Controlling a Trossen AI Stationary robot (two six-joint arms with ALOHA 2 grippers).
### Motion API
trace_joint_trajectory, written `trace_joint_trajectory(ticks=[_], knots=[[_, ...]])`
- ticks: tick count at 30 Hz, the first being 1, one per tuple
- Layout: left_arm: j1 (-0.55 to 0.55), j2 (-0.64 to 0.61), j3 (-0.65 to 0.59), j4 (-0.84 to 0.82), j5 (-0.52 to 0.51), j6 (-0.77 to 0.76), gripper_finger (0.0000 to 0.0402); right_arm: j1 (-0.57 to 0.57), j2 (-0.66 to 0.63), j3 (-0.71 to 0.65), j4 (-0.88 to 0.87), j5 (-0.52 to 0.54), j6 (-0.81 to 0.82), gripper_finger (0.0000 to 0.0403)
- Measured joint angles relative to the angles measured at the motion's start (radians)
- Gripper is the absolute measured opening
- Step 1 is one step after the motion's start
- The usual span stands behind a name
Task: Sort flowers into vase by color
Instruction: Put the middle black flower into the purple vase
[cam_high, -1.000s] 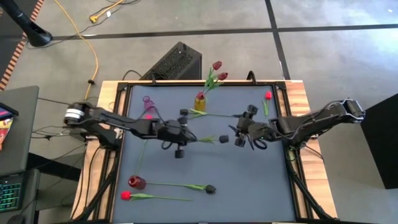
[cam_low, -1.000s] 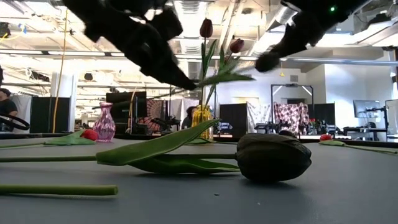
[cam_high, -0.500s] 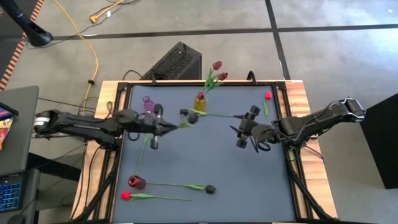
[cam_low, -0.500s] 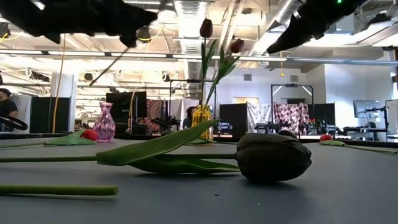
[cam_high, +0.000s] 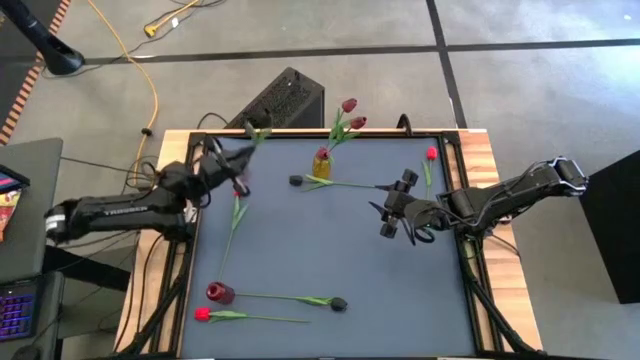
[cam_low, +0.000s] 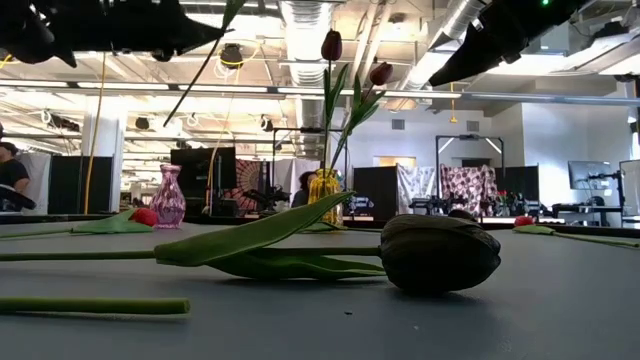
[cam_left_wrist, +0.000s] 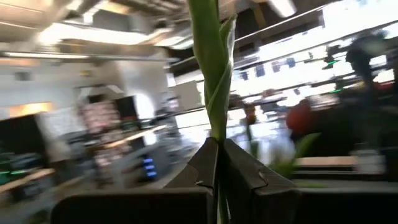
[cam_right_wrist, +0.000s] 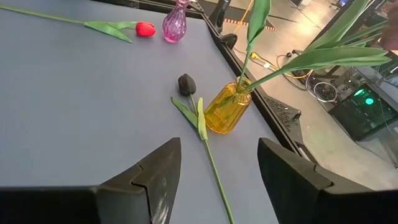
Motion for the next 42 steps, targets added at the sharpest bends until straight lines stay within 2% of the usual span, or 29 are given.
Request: trace_joint_trajectory(ticks=[3, 10, 17, 22, 32, 42], knots=[[0.108, 0.003, 0.0, 0.012, 0.027, 0.005, 0.0, 0.0, 0.0, 0.0, 0.0, -0.001, 0.003, 0.024], [0.385, 0.024, 0.0, 0.03, 0.224, -0.08, 0.0, 0.0, 0.0, 0.0, 0.0, -0.002, 0.004, 0.024], [0.569, 0.139, -0.001, 0.142, 0.381, -0.183, 0.0, 0.0, 0.0, 0.0, 0.0, -0.003, 0.004, 0.024], [0.619, 0.237, -0.001, 0.241, 0.445, -0.243, 0.0, 0.0, 0.0, 0.0, 0.0, -0.003, 0.005, 0.024], [0.642, 0.376, -0.001, 0.327, 0.475, -0.231, 0.0, 0.0, 0.0, 0.0, 0.0, -0.003, 0.006, 0.024], [0.691, 0.396, -0.005, 0.326, 0.513, -0.259, 0.0, 0.0, 0.0, 0.0, -0.001, -0.003, 0.005, 0.024]])
